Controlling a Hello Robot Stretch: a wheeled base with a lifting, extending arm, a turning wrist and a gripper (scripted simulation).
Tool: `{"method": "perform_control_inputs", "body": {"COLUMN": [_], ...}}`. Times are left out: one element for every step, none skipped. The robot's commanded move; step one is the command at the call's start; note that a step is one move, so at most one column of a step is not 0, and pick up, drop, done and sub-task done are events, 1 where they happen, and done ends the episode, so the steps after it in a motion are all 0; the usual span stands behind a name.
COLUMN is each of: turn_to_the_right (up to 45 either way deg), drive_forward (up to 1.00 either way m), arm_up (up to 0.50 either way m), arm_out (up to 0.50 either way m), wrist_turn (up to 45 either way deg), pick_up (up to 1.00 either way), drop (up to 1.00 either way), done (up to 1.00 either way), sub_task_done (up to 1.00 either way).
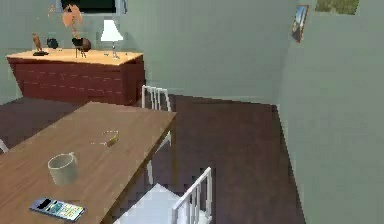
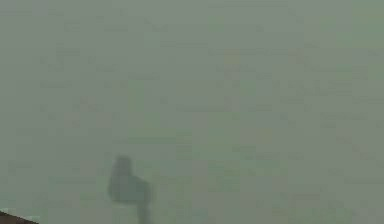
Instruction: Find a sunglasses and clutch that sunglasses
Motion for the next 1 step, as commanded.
{"method": "perform_control_inputs", "body": {"turn_to_the_right": [-45.0], "drive_forward": [0.00], "arm_up": [0.00], "arm_out": [0.00], "wrist_turn": [0.0], "pick_up": [0.00], "drop": [0.00], "done": [0.00], "sub_task_done": [0.00]}}
